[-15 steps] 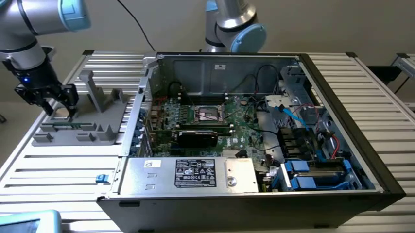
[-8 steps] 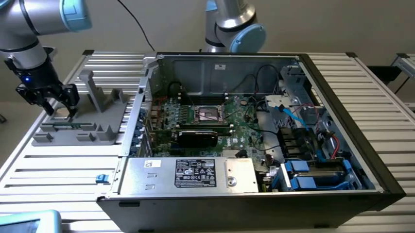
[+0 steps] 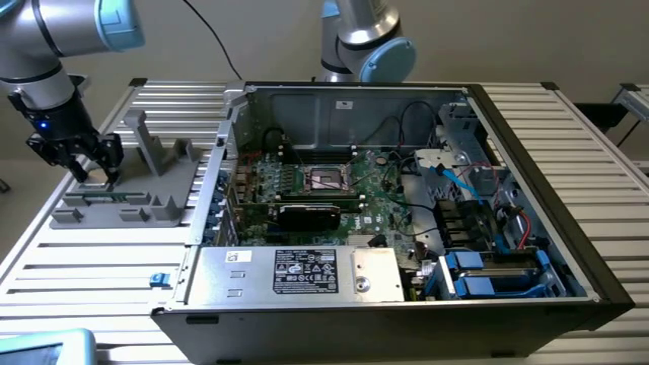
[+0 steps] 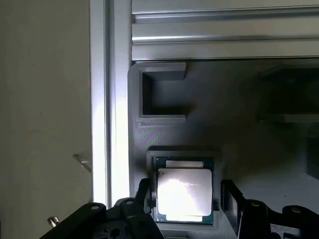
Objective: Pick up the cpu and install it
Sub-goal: 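Pick up the cpu and move it towards the insertion slot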
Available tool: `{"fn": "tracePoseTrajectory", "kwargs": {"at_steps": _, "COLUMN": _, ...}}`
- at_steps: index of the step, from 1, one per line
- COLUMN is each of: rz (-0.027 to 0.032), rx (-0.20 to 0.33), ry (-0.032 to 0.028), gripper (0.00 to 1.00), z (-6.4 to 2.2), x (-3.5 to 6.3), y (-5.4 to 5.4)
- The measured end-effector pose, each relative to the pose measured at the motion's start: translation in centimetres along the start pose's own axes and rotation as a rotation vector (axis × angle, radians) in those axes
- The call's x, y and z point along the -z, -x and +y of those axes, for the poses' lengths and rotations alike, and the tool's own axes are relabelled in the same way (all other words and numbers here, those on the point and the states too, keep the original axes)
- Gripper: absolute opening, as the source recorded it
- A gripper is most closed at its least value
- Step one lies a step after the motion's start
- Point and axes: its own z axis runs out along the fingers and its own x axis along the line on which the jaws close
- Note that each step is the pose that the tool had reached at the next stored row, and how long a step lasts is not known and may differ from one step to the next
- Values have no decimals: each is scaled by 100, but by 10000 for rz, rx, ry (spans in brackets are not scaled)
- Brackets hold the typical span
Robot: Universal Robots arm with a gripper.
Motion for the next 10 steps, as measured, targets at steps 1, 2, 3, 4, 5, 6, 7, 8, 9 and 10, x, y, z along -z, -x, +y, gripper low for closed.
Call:
{"fn": "tracePoseTrajectory", "kwargs": {"at_steps": 1, "rz": 0, "rx": 0, "ry": -1, "gripper": 66, "z": 0, "x": 0, "y": 0}}
{"fn": "tracePoseTrajectory", "kwargs": {"at_steps": 2, "rz": 0, "rx": 0, "ry": -2, "gripper": 60, "z": 1, "x": 0, "y": 0}}
{"fn": "tracePoseTrajectory", "kwargs": {"at_steps": 3, "rz": 0, "rx": 0, "ry": -3, "gripper": 60, "z": 1, "x": 0, "y": 0}}
{"fn": "tracePoseTrajectory", "kwargs": {"at_steps": 4, "rz": -1, "rx": 0, "ry": -3, "gripper": 60, "z": 1, "x": -1, "y": 0}}
{"fn": "tracePoseTrajectory", "kwargs": {"at_steps": 5, "rz": -1, "rx": 0, "ry": -3, "gripper": 60, "z": 1, "x": -1, "y": 0}}
{"fn": "tracePoseTrajectory", "kwargs": {"at_steps": 6, "rz": -1, "rx": 0, "ry": -4, "gripper": 60, "z": 1, "x": 0, "y": 0}}
{"fn": "tracePoseTrajectory", "kwargs": {"at_steps": 7, "rz": -1, "rx": 0, "ry": -4, "gripper": 60, "z": 1, "x": -1, "y": 0}}
{"fn": "tracePoseTrajectory", "kwargs": {"at_steps": 8, "rz": -1, "rx": 0, "ry": -3, "gripper": 60, "z": 1, "x": -1, "y": 0}}
{"fn": "tracePoseTrajectory", "kwargs": {"at_steps": 9, "rz": -1, "rx": 0, "ry": -3, "gripper": 60, "z": 1, "x": -1, "y": 0}}
{"fn": "tracePoseTrajectory", "kwargs": {"at_steps": 10, "rz": -1, "rx": 0, "ry": -3, "gripper": 60, "z": 1, "x": -1, "y": 0}}
